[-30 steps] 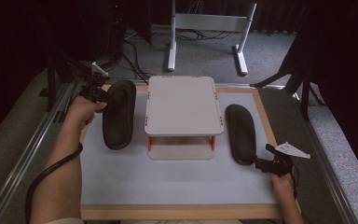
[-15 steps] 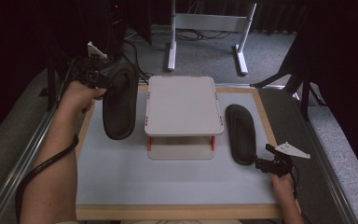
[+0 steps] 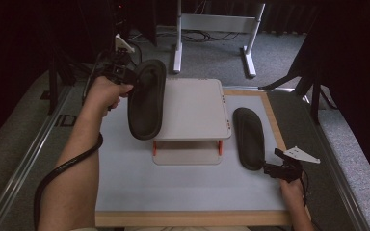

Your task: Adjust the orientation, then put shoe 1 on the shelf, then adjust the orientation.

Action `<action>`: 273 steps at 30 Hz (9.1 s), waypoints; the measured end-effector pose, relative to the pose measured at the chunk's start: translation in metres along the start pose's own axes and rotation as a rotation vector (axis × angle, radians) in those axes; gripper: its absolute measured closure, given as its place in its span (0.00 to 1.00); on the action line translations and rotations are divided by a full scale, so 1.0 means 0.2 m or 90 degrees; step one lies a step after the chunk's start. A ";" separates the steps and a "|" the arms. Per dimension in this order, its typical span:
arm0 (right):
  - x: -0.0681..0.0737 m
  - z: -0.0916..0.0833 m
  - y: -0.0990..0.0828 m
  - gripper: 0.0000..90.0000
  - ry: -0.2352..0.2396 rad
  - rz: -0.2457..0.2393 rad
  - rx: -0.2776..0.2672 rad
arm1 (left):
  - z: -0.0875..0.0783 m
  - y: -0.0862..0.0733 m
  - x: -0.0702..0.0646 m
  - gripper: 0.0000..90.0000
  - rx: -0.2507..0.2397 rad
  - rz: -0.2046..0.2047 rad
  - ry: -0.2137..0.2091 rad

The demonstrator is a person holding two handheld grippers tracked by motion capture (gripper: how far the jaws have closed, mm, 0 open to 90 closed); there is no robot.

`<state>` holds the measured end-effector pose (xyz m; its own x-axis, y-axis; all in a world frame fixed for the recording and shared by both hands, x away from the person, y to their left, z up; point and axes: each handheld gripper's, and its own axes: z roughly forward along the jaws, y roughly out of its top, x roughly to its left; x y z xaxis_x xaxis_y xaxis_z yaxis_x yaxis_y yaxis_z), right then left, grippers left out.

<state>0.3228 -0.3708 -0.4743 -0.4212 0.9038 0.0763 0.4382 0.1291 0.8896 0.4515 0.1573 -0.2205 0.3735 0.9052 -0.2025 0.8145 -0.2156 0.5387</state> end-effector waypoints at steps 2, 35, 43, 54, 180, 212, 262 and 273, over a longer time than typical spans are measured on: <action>0.00 0.00 0.00 0.13 0.000 0.000 0.001 | 0.02 0.02 -0.05 0.80 0.005 0.008 0.003; 0.01 0.00 0.00 0.13 -0.001 -0.008 0.002 | 0.34 0.09 -0.26 0.80 0.023 -0.041 0.025; 0.00 0.00 0.00 0.13 0.001 -0.006 0.002 | 0.35 0.09 -0.30 0.50 0.032 0.006 0.027; 0.01 0.00 0.00 0.13 0.001 -0.006 0.002 | 0.30 0.02 -0.28 0.10 -0.031 0.081 -0.011; -0.06 -0.04 0.09 0.14 -0.028 0.037 0.010 | 0.61 -1.36 0.48 0.06 -0.415 0.061 0.056; -0.18 0.14 0.44 0.41 -0.034 0.073 0.211 | 0.60 -1.39 0.48 0.06 -0.437 0.062 0.047; -0.17 0.59 0.70 0.84 -0.085 0.089 0.521 | 0.60 -1.39 0.47 0.06 -0.432 0.065 0.039; -0.19 0.49 0.80 0.85 -0.094 0.100 0.495 | 0.60 -1.39 0.48 0.06 -0.430 0.062 0.038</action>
<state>0.4875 -0.3444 -0.3791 -0.2231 0.9726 0.0654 0.9336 0.1938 0.3015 0.3138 0.2595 -0.4871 0.3895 0.9164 -0.0922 0.3163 -0.0390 0.9479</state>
